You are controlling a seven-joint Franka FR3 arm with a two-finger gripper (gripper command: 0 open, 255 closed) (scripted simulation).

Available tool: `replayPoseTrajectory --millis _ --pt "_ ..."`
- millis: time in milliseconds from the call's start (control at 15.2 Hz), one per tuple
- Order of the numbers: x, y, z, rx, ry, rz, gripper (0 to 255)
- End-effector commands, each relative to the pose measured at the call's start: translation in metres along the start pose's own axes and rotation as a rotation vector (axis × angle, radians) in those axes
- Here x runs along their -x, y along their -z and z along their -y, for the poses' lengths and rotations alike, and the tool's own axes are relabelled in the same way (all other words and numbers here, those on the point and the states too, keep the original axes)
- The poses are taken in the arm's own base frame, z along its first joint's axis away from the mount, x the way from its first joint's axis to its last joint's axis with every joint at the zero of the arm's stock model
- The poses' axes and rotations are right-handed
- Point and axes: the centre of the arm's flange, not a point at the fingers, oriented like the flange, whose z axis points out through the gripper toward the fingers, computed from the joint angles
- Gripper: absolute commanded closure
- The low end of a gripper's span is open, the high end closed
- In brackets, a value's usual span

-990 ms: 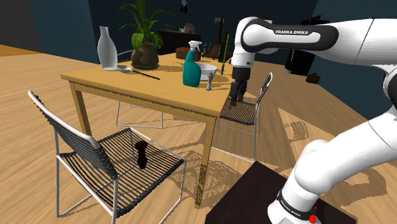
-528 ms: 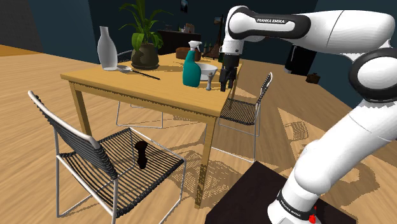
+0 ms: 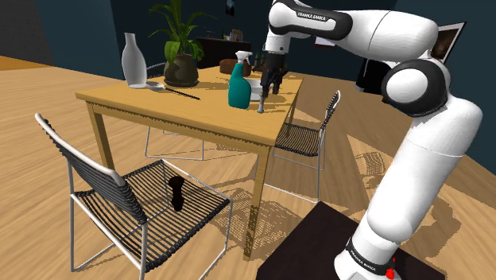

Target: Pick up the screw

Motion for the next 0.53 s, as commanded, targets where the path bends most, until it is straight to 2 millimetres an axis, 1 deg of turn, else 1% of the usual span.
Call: replayPoseTrajectory --millis 0,132,198,462 --pt "-0.02 0.013 -0.009 0.009 0.002 -0.013 0" --pt "-0.039 0.026 -0.017 0.018 0.004 -0.026 0" --pt "-0.044 0.03 -0.02 0.021 0.004 -0.029 0" --pt "-0.045 0.009 -0.02 0.021 0.004 -0.029 0"
